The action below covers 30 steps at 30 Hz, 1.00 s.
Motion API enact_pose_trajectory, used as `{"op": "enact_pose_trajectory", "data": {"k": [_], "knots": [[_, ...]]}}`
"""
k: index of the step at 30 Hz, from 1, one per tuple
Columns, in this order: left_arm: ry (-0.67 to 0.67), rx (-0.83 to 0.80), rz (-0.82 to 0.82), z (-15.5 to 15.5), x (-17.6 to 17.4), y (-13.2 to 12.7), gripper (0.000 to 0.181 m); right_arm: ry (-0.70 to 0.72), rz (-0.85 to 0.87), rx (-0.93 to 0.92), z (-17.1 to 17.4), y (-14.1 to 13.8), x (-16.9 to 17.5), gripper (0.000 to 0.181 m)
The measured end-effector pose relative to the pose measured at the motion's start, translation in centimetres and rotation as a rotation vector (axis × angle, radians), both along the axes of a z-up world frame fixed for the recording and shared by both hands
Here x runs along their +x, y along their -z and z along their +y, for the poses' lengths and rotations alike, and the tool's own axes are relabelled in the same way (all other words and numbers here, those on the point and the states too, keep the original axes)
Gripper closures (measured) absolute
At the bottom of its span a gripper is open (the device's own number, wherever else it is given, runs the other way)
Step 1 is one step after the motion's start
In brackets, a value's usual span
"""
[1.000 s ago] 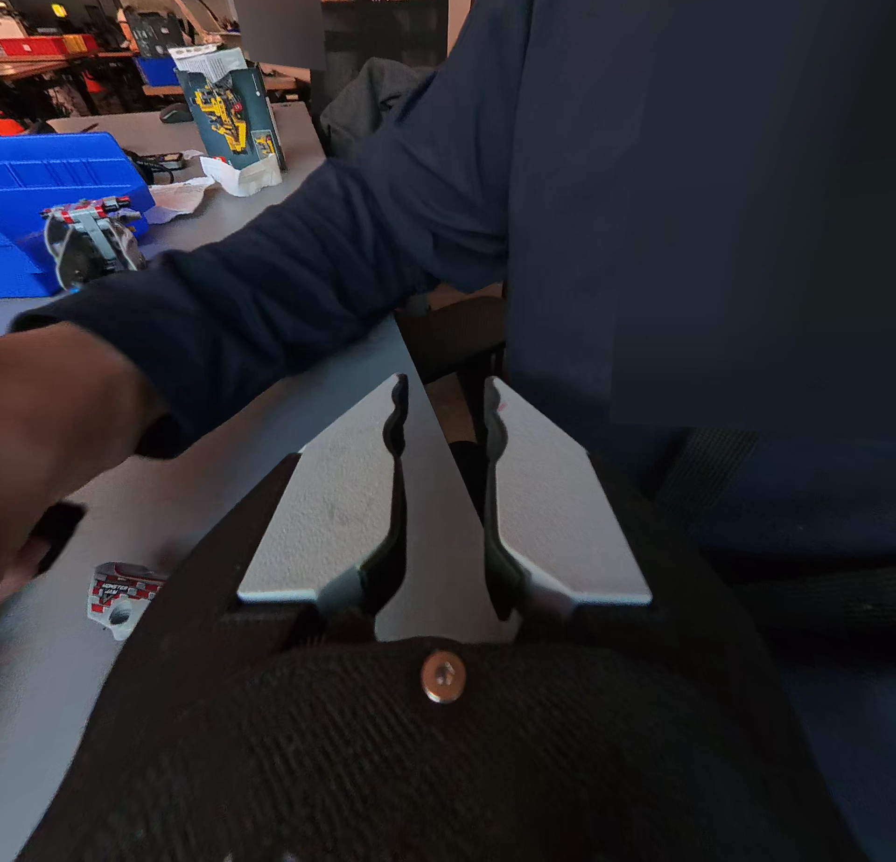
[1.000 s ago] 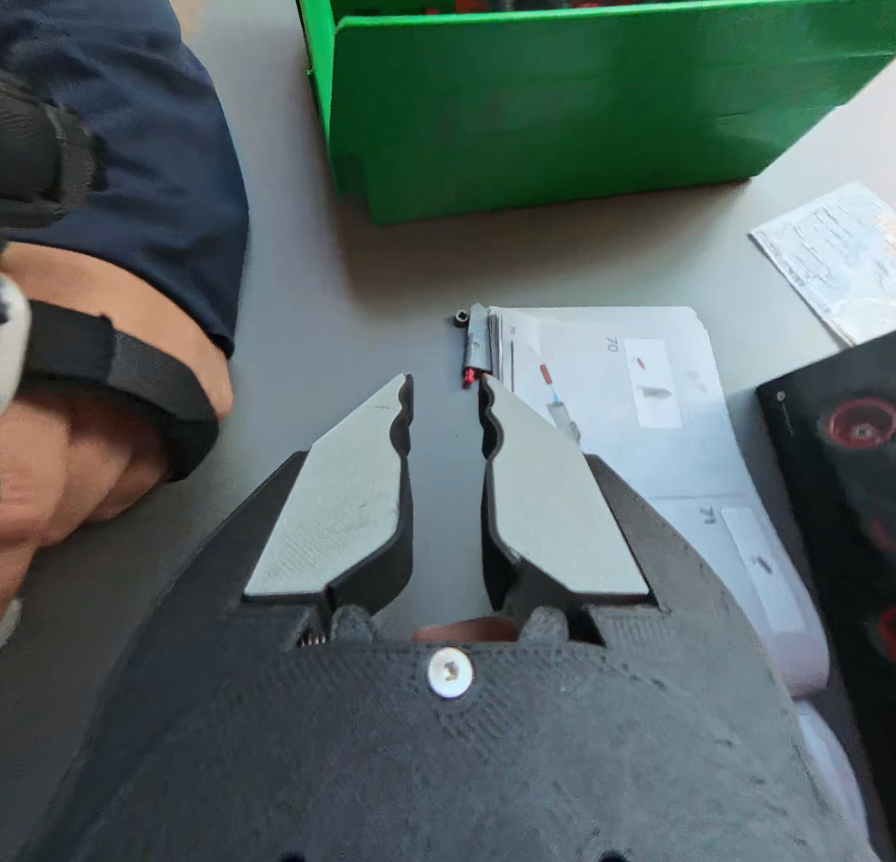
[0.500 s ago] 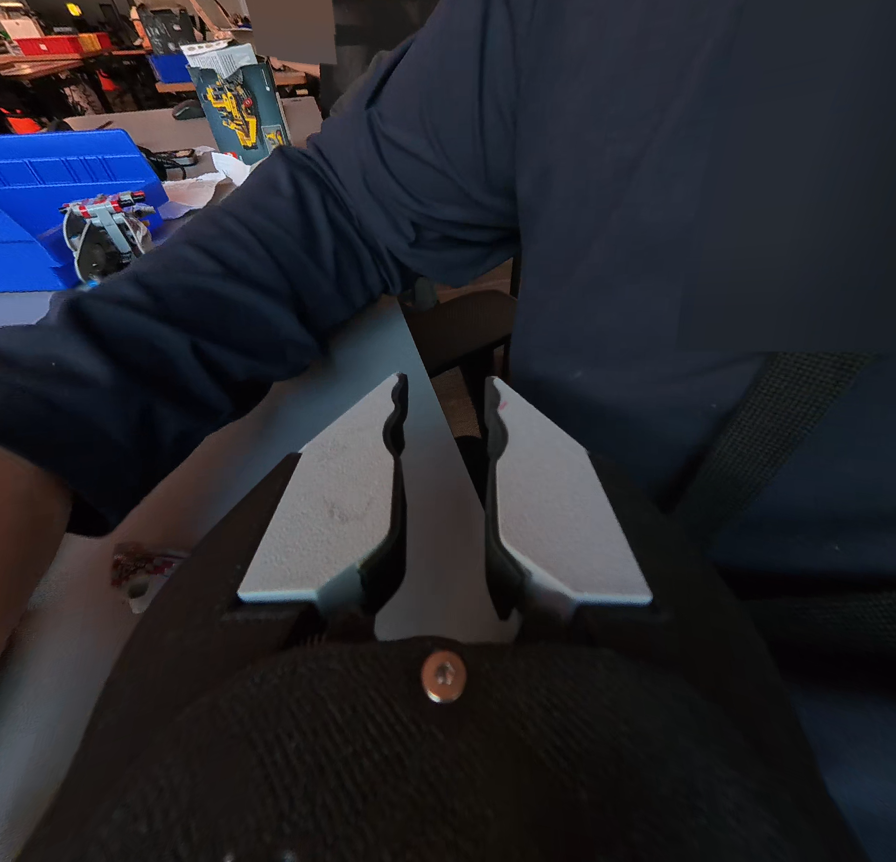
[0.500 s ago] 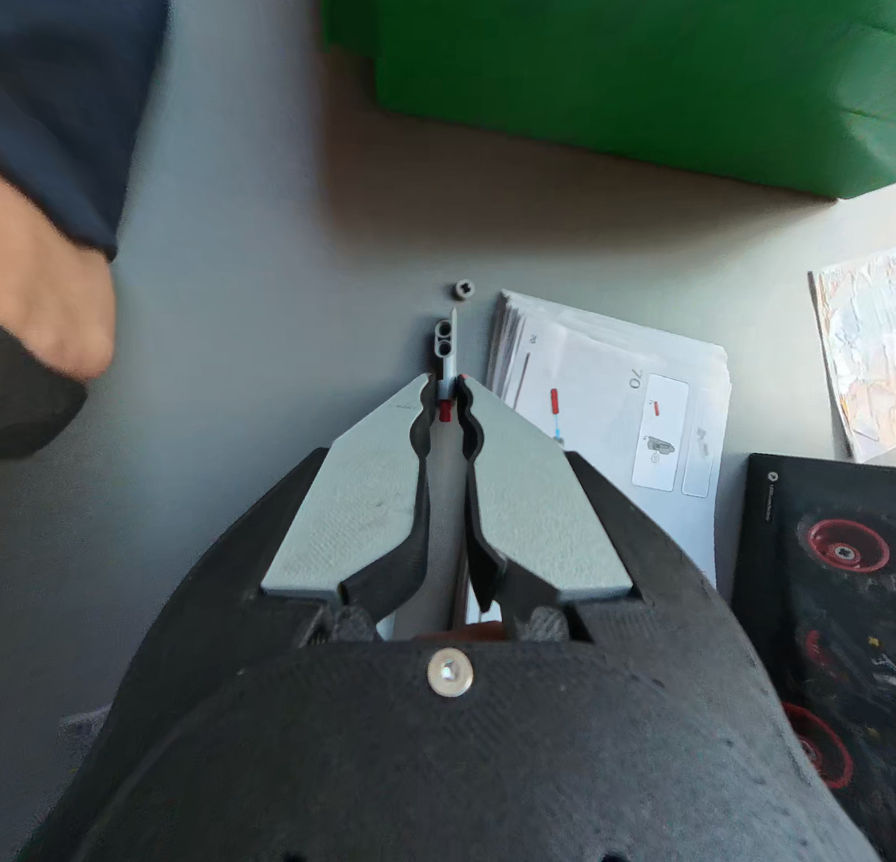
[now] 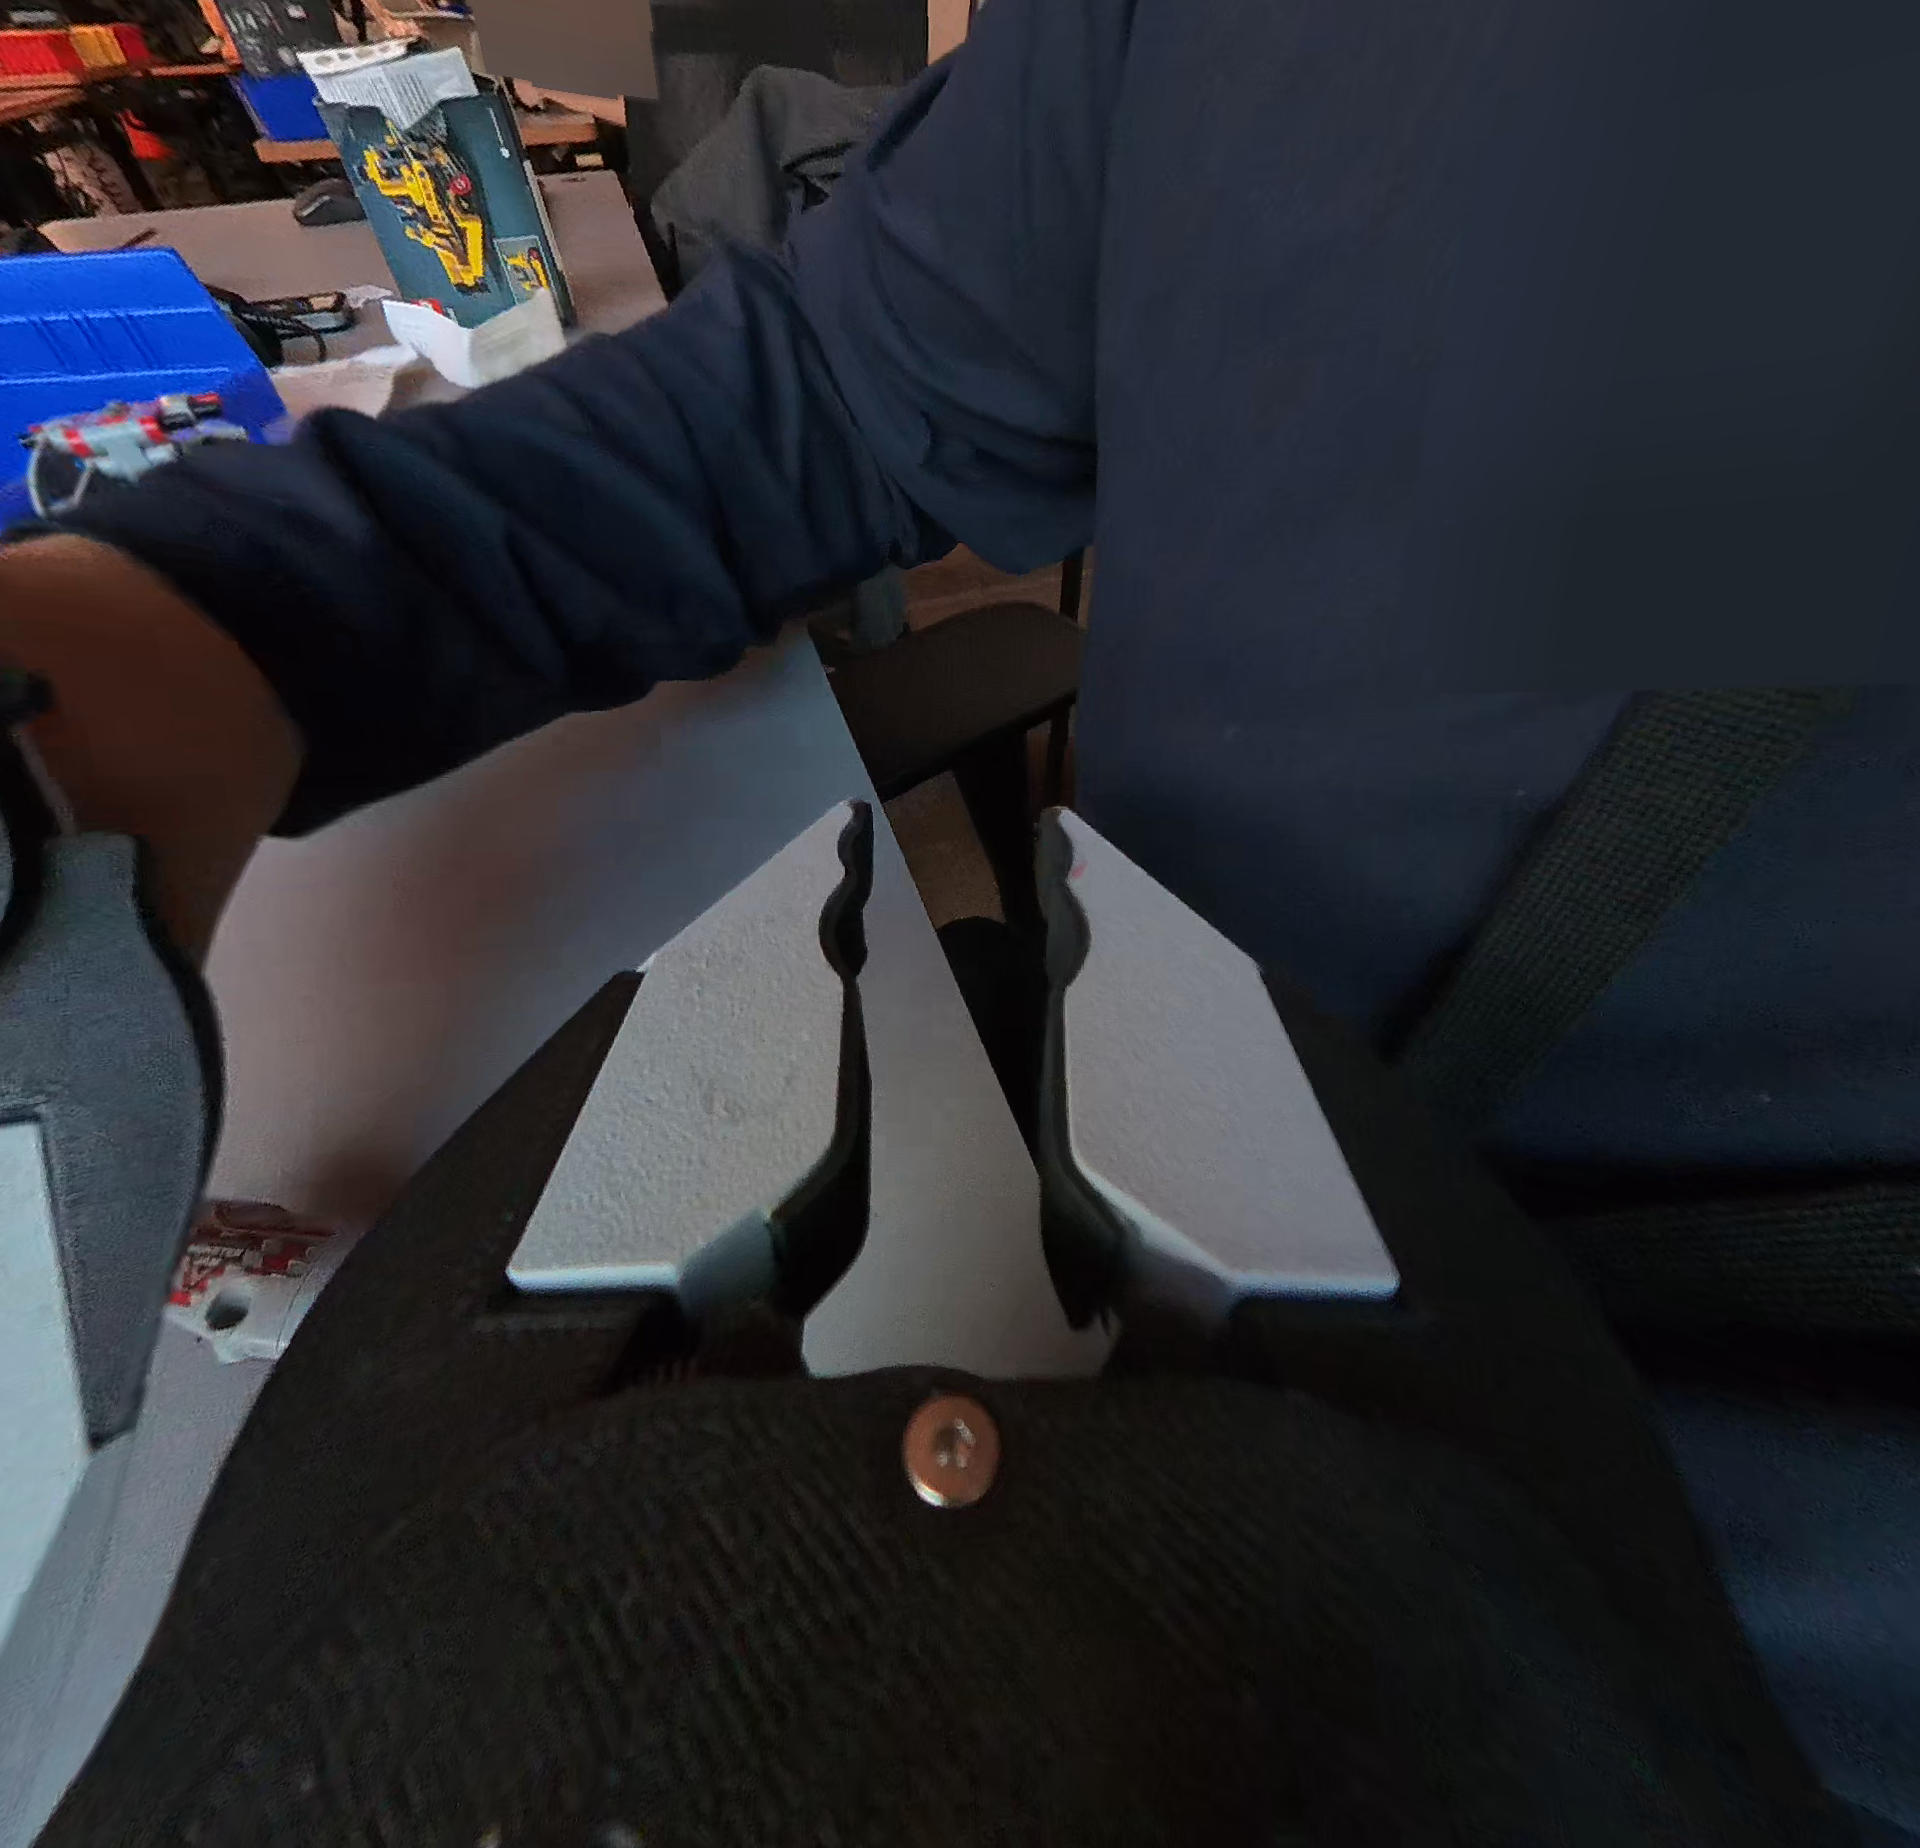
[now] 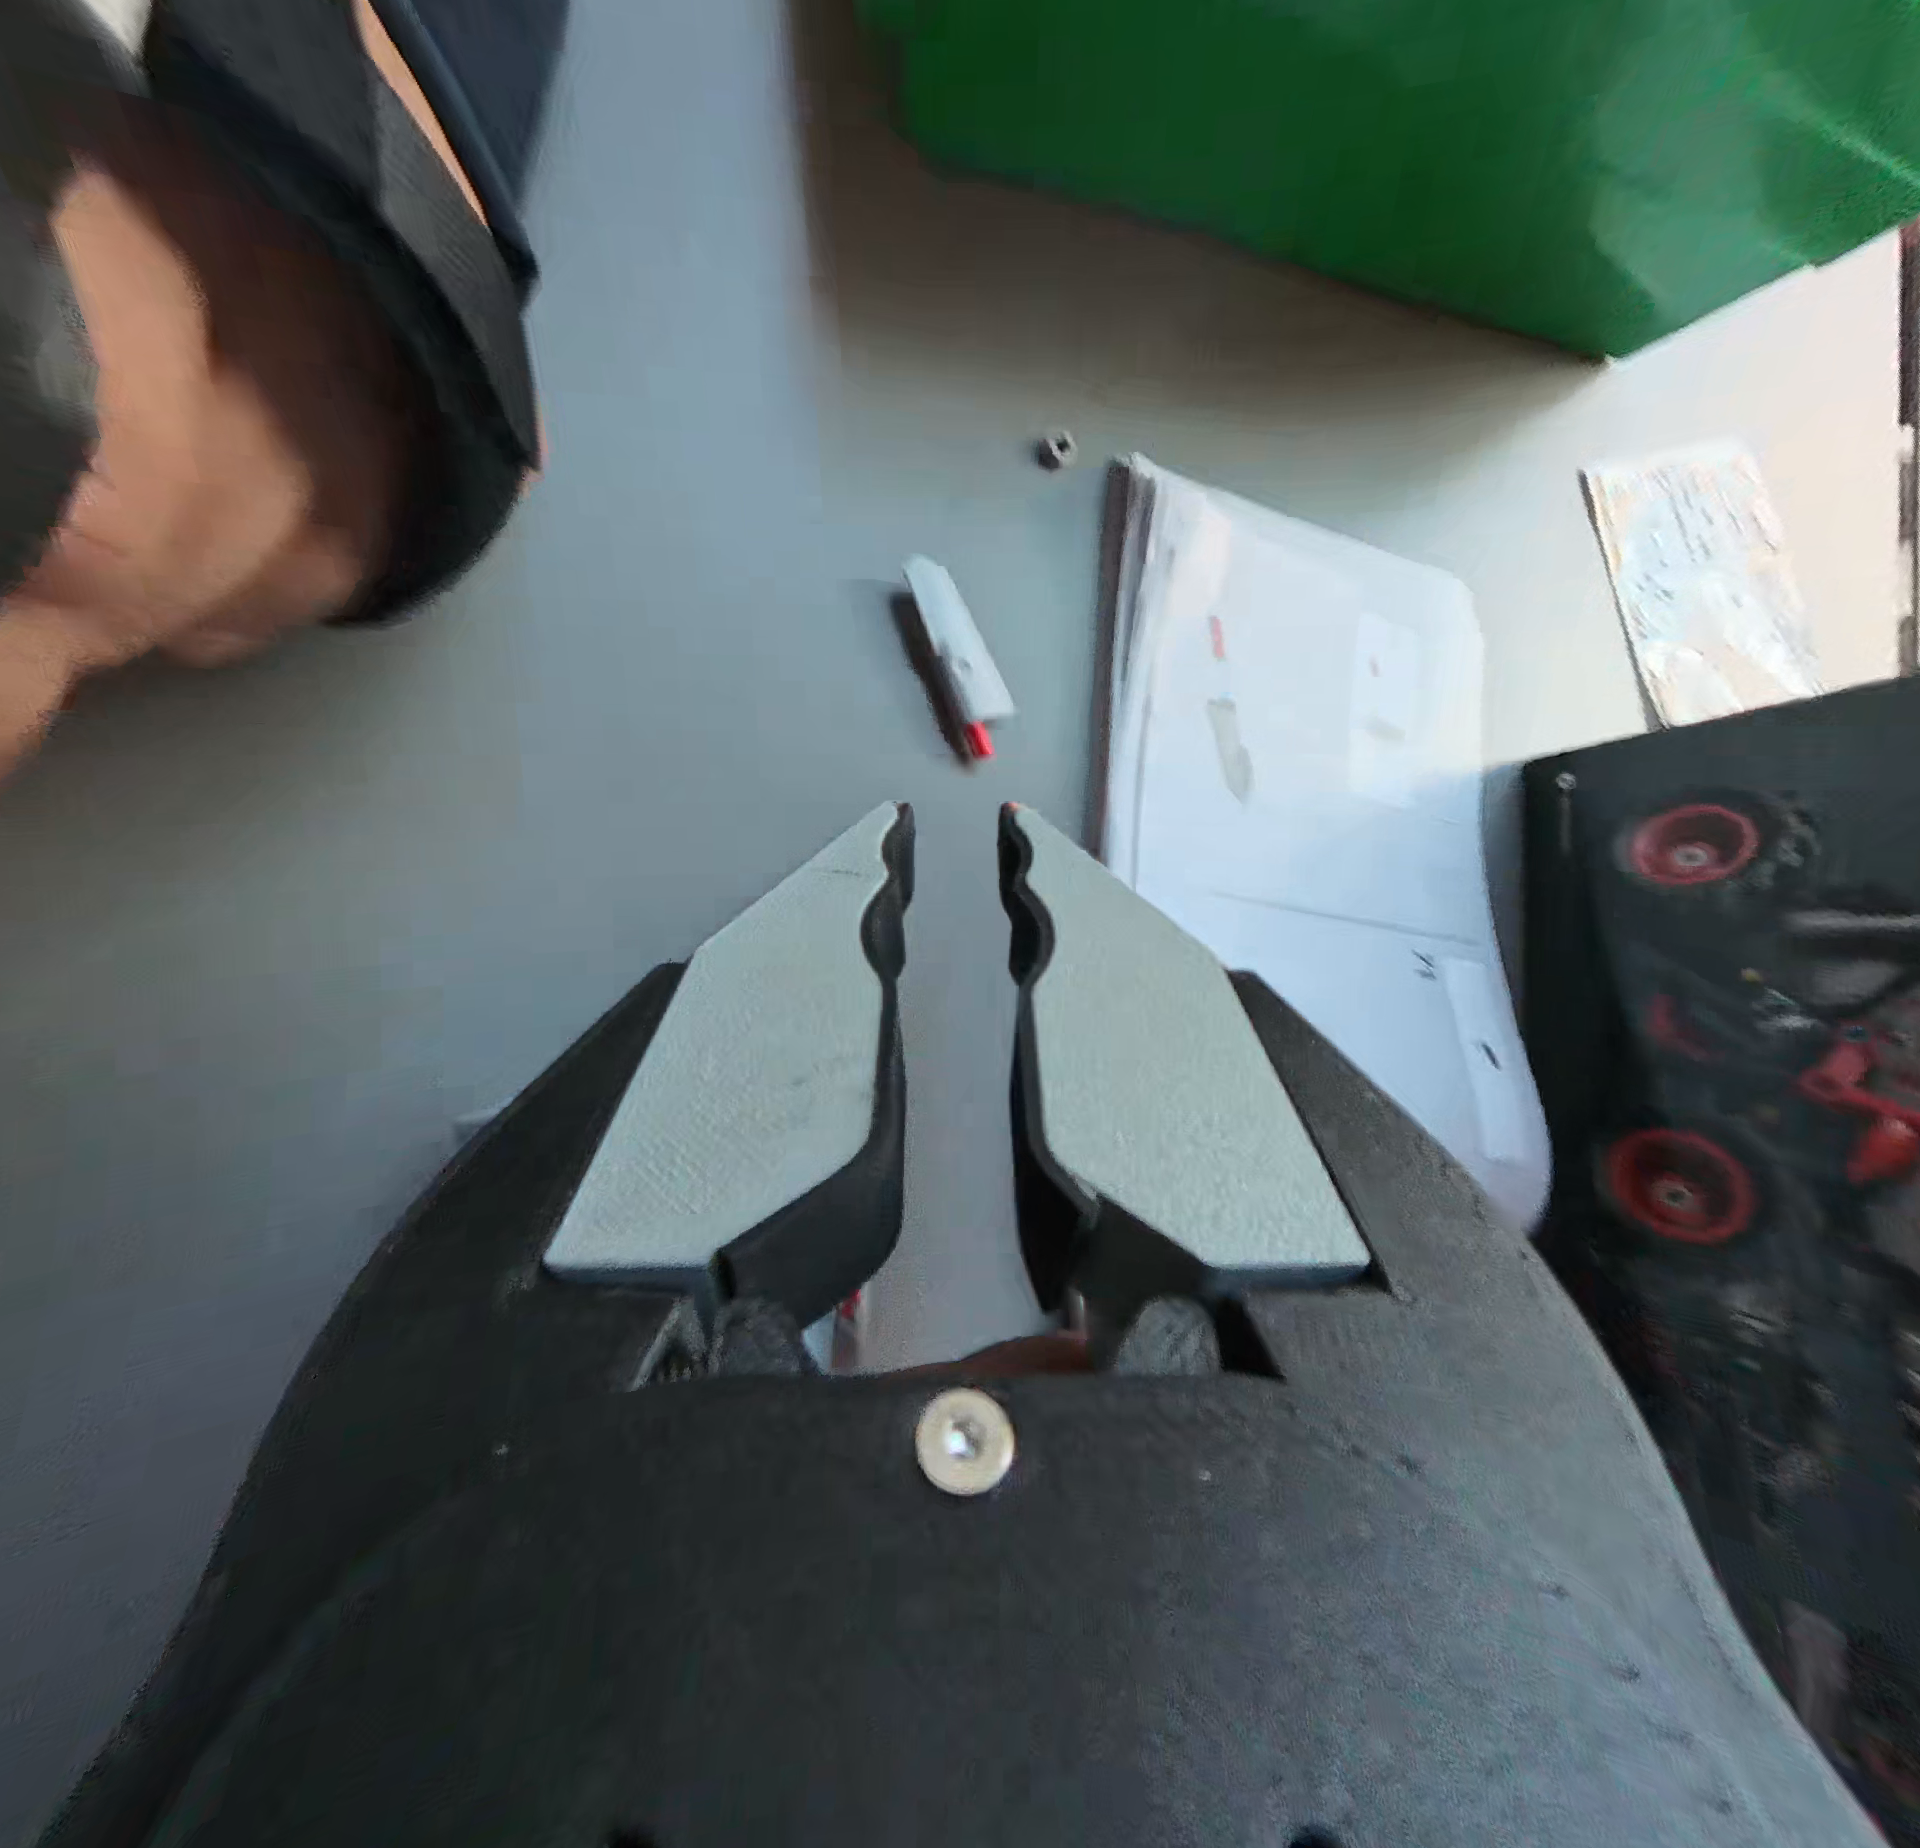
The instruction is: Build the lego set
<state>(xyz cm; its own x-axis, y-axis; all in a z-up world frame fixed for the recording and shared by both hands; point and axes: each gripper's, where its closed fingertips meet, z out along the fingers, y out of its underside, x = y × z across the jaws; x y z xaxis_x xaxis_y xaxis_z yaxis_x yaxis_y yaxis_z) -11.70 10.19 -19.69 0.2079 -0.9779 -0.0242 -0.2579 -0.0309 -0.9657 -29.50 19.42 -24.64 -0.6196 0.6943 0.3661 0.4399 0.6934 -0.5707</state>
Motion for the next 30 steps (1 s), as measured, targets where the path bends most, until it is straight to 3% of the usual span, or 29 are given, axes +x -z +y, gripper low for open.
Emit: {"op": "enact_pose_trajectory", "data": {"k": [5,11,15,18,24,30], "knots": [[0.028,0.036,0.016,-0.8,0.5,0.1,0.152,0.002,-0.024,-0.054,-1.7,0.9,-1.9,0.154],[0.015,0.015,-0.029,-0.5,0.0,-0.5,0.151,-0.105,-0.142,-0.133,-3.9,2.0,-3.6,0.149],[0.011,0.005,-0.038,-0.4,-0.1,-0.6,0.151,-0.175,-0.285,-0.224,-5.1,2.5,-2.2,0.156],[0.021,0.023,-0.019,-0.8,0.0,-0.4,0.151,-0.227,-0.317,-0.195,-4.8,2.6,0.1,0.160],[0.049,0.028,0.001,-1.5,0.5,-0.1,0.148,-0.075,-0.195,-0.161,-1.5,0.4,2.1,0.157],[0.056,0.008,-0.001,-1.5,0.5,-0.1,0.148,0.017,-0.055,-0.206,-0.3,-0.6,0.6,0.155]]}}
